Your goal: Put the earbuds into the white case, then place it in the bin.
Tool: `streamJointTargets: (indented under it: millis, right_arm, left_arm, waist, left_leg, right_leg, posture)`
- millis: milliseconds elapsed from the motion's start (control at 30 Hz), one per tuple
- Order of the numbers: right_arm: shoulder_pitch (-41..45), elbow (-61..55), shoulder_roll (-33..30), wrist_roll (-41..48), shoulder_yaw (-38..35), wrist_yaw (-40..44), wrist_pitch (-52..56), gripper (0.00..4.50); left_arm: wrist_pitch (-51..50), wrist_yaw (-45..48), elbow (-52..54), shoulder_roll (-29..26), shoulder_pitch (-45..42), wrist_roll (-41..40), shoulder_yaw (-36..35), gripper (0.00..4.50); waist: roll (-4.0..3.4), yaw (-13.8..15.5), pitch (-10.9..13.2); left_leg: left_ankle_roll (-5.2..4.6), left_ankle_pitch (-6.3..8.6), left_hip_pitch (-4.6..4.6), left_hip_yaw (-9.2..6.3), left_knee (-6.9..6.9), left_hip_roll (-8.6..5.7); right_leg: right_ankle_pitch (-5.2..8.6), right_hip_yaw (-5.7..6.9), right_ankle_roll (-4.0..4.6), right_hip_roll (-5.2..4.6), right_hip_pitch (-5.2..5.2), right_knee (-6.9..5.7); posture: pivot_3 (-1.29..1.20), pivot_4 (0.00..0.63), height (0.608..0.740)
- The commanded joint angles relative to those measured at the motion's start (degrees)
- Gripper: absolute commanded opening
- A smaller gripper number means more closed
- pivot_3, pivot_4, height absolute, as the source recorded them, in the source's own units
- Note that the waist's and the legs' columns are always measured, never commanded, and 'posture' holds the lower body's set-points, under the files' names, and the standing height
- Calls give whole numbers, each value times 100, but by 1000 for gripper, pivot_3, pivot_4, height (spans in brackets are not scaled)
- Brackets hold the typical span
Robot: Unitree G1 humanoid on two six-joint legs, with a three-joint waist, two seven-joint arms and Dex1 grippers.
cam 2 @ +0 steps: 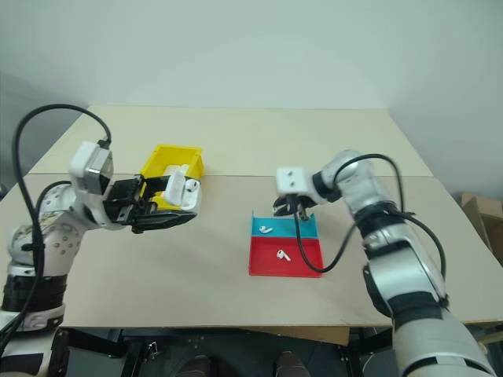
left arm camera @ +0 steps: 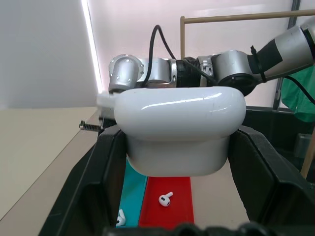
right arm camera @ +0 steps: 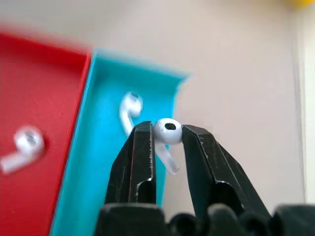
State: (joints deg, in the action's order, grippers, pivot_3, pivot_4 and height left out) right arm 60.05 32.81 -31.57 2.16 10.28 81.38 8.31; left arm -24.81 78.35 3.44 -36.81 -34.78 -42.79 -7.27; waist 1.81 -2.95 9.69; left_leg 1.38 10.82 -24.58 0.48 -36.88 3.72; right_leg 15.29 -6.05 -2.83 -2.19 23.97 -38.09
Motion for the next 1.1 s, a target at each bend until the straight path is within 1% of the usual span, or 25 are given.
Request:
streamJointTargets:
  millis: [33,133,200,300,367,400,467,533,600,800,967,1100]
  right_arm:
    - [-393,-1831,-95,1454,-1145,-594,2580,629]
    - [-823,-3278,451,2839,-2590,-2085,4886,629]
    - [-987,-4037,984,3676,-3499,-3006,5943,629]
    - [-1113,-4983,1923,4821,-4505,-4317,6841,629]
    - [-1113,-5369,2634,5579,-4933,-5296,7132,629]
    - [-1180,-5595,2877,5895,-4956,-5642,7187,629]
    - [-1366,-5937,3140,6397,-4782,-6168,7238,629]
    - [-1636,-6223,3292,6751,-4448,-6580,7155,629]
    - [-1823,-6316,3302,7005,-4186,-6906,7001,629]
    - [-2241,-6397,2939,7401,-3593,-7335,6408,629]
    - [-2465,-6350,2507,7556,-3217,-7371,5966,629]
    - [-2617,-6354,2199,7484,-2897,-7287,5650,629]
  left_arm:
    - [194,62,-170,94,-252,82,63,2791]
    - [346,26,-417,302,-376,212,174,2791]
    - [396,11,-534,442,-441,268,231,2791]
    - [504,-35,-760,686,-598,376,349,2791]
    - [612,-99,-1033,905,-809,498,443,2791]
    - [649,-112,-1179,1021,-931,554,487,2791]
    - [727,-84,-1440,1193,-1146,649,561,2791]
    - [774,16,-1650,1337,-1353,718,645,2791]
    - [782,105,-1748,1386,-1454,739,667,2791]
    - [763,274,-1803,1343,-1497,737,618,2791]
    - [704,276,-1701,1302,-1447,700,581,2791]
    - [688,270,-1676,1283,-1442,684,558,2791]
  waist:
    - [0,24,0]
    - [0,41,0]
    - [0,46,0]
    - [0,51,-1]
    - [-1,52,-1]
    - [-2,49,-1]
    - [-2,48,-1]
    - [-2,43,-2]
    - [-2,34,-2]
    - [-2,-14,-2]
    - [-2,-18,-2]
    - [-2,-19,-2]
  left_leg:
    - [0,0,0,0,-1,0]
    - [0,0,0,-2,0,0]
    - [0,0,-1,-8,0,0]
    - [1,-1,-2,-10,0,-2]
    - [1,-1,-4,-12,0,-2]
    - [1,-1,-5,-13,0,-3]
    - [1,-1,-7,-14,0,-3]
    - [1,-1,-11,-14,0,-4]
    - [1,-1,-15,-15,1,-4]
    - [0,-1,-14,-16,2,-3]
    - [0,-1,-15,-17,2,-3]
    - [0,-1,-15,-17,2,-4]
  right_leg:
    - [0,-1,0,0,2,0]
    - [0,1,0,1,0,-1]
    - [0,3,0,1,-1,-3]
    - [0,5,0,1,-1,-2]
    - [0,6,0,1,0,-2]
    - [0,6,0,1,1,-2]
    - [0,7,0,1,1,-2]
    - [0,7,-1,1,1,2]
    - [0,7,-1,0,4,4]
    - [0,7,-1,1,6,1]
    - [1,7,-2,1,5,4]
    - [1,7,-2,1,5,4]
  posture:
    - [0,150,740]
    - [0,150,740]
    - [0,150,740]
    - [0,150,740]
    - [0,150,740]
    - [0,150,740]
    - [0,150,740]
    - [0,150,740]
    - [0,150,740]
    - [0,150,740]
    - [0,150,740]
    - [0,150,740]
